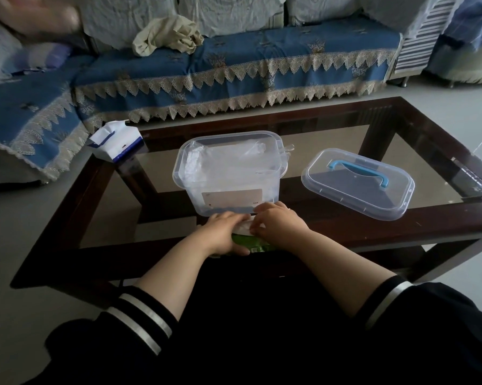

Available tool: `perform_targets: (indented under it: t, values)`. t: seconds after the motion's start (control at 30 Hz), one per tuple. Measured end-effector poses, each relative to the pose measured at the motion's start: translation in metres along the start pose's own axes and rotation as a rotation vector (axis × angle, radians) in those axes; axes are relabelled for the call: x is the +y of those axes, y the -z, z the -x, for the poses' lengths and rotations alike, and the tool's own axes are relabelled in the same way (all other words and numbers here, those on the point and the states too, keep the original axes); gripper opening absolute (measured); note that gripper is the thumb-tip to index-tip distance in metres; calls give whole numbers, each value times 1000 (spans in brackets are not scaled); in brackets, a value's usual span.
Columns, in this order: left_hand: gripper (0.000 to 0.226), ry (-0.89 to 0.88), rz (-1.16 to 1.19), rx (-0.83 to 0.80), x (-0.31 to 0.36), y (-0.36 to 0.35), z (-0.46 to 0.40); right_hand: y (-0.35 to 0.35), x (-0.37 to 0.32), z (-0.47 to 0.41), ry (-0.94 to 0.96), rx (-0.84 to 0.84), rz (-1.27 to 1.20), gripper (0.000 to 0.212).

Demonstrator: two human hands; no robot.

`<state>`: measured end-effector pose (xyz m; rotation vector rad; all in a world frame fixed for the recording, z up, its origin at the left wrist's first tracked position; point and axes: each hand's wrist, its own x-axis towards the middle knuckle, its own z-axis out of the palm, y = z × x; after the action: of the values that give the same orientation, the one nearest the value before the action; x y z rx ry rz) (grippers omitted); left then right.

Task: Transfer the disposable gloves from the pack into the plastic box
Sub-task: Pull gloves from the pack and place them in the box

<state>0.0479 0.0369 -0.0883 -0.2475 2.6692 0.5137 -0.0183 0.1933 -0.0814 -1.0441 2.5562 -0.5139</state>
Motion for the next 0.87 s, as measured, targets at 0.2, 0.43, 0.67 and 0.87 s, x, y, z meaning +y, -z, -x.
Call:
perform_targets:
  t: [0.2, 0.43, 0.67, 0.87]
  values:
    - [89, 17, 76, -5, -3, -4, -1, -3, 2, -4, 4, 78, -184, 10]
    - [86, -8, 81, -2, -5, -8, -3, 13, 3, 2, -54, 244, -483, 12]
    - [95, -11, 185, 9, -3, -6, 1, -11, -5, 0, 15, 119, -86, 24]
    - [92, -4, 144, 50, -4, -11, -3, -14, -5, -10, -65, 201, -227, 16]
